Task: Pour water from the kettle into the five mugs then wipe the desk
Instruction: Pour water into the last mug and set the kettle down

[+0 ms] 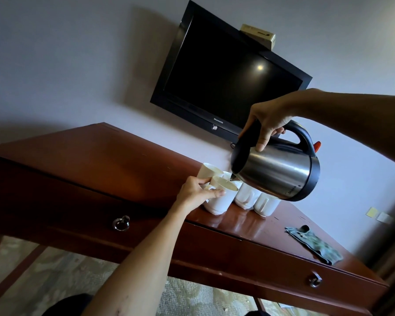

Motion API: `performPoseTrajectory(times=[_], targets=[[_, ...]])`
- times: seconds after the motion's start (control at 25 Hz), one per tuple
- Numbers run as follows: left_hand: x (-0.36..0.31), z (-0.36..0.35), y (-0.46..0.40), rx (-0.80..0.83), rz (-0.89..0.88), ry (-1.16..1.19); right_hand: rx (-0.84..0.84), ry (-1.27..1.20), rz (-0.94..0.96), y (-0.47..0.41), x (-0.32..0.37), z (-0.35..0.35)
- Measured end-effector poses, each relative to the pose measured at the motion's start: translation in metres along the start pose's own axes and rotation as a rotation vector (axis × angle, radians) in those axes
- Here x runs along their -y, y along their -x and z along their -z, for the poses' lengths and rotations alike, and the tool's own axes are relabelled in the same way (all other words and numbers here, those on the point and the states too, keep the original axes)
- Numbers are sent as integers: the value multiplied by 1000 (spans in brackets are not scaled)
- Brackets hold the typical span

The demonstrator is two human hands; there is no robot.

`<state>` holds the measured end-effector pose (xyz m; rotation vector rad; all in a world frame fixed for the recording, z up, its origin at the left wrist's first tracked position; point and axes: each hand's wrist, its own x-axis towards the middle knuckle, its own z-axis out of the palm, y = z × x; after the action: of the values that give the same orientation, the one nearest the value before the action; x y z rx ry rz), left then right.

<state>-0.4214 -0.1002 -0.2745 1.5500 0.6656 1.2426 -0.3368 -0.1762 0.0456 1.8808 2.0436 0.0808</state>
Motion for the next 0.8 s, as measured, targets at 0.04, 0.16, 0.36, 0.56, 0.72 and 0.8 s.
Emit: performPoseTrajectory(times=[0.04, 0.16, 0.36, 0.56, 0.72, 0.8], targets=[[0, 0, 0, 0, -3, 0, -1, 2, -2, -1, 0, 0], [-2, 0, 1, 3, -10, 6, -1, 11, -5, -1, 0, -1], [-2, 0, 2, 6, -19, 21, -2, 16, -6, 0, 0, -3], [-1, 1, 1, 13, -15, 15, 19, 17, -6, -1, 0, -4], [-1, 1, 0, 8, -2, 8, 6, 30, 2, -3, 2, -3], [-1, 0, -1, 6, 6, 7, 6, 37, 7, -3, 4, -1]])
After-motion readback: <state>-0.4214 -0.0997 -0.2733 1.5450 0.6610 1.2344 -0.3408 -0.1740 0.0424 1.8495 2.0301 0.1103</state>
